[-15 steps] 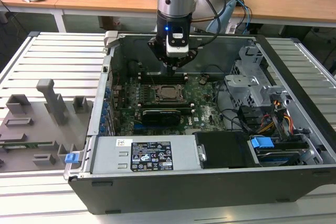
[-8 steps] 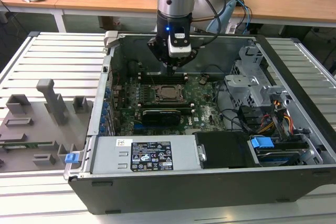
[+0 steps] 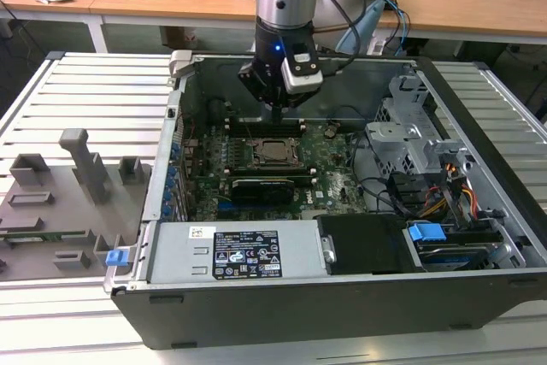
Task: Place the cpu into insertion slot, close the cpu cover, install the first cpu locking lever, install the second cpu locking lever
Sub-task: 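Install the first cpu locking lever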
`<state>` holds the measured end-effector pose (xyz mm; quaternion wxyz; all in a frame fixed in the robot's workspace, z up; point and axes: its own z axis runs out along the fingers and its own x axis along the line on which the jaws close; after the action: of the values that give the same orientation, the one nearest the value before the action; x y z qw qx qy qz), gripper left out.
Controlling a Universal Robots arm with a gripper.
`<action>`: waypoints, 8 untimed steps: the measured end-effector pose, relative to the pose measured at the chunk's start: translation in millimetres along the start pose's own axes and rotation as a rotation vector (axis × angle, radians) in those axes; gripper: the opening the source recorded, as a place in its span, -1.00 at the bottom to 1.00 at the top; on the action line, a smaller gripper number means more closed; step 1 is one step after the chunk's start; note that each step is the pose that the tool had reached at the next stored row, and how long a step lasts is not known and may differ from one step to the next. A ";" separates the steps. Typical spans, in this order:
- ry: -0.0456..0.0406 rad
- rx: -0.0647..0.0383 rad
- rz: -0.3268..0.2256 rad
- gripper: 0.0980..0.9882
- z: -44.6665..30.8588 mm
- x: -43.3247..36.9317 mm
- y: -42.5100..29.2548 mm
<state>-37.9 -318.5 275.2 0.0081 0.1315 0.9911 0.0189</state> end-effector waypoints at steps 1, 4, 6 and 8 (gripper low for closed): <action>0.0007 0.000 -0.018 -0.98 0.0 0.0 0.0; 0.0027 -0.001 -0.067 -0.98 0.0 0.0 0.0; 0.0038 -0.001 -0.097 -0.98 0.0 0.0 0.0; 0.0048 -0.001 -0.121 -0.98 0.0 0.0 0.0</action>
<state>-37.9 -318.5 275.1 0.0070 0.0711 0.9973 0.0193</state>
